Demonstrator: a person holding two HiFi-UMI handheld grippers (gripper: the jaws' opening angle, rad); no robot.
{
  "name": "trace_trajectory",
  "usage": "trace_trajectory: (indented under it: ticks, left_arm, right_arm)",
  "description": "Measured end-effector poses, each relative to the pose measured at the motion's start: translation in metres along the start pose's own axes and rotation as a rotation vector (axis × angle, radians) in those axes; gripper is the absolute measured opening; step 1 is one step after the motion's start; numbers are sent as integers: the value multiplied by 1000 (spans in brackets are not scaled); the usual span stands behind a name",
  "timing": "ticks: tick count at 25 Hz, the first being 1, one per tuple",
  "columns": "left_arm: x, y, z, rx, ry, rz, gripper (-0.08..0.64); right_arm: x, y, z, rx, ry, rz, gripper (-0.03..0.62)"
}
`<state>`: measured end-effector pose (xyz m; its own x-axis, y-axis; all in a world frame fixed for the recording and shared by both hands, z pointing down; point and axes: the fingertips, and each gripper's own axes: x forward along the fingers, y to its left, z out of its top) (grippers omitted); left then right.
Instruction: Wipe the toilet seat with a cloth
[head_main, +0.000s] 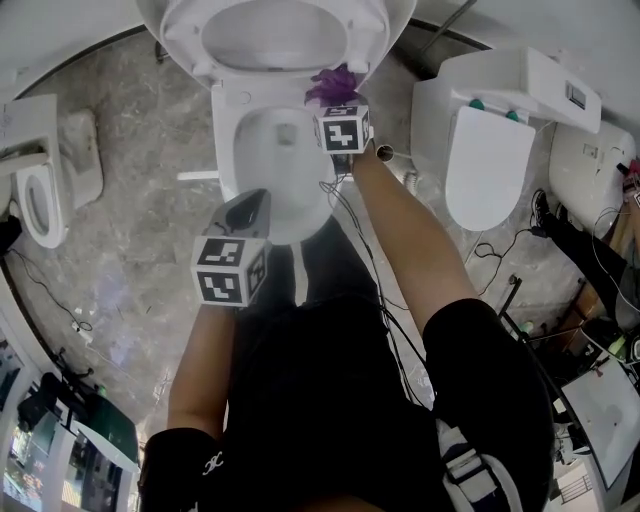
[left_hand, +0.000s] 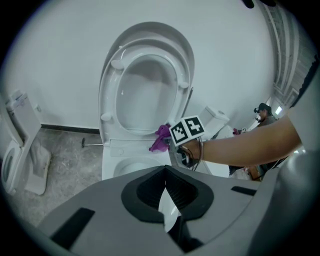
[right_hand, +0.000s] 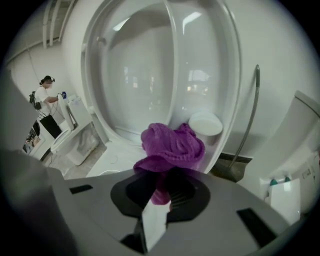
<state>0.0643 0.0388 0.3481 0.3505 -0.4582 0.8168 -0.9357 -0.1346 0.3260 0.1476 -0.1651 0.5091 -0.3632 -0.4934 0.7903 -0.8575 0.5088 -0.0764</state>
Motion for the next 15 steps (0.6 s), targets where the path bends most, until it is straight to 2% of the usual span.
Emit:
trace_trajectory:
  ticks: [5, 9, 12, 15]
  left_arm:
    - [-14, -18, 41, 64, -53, -8, 8]
    - [-34, -34, 86, 119, -129, -14, 8]
    - [-52, -46, 123, 189, -187, -3, 8]
    - [-66, -54, 150, 243, -209, 17, 8]
  right_arm:
    - [-71, 10, 8, 36, -83, 50, 57]
    - [-138, 13, 34, 79, -159, 76, 57]
    - [-181, 7, 56, 88, -202, 82, 57]
    - [-219, 1, 77, 99, -237, 88, 57]
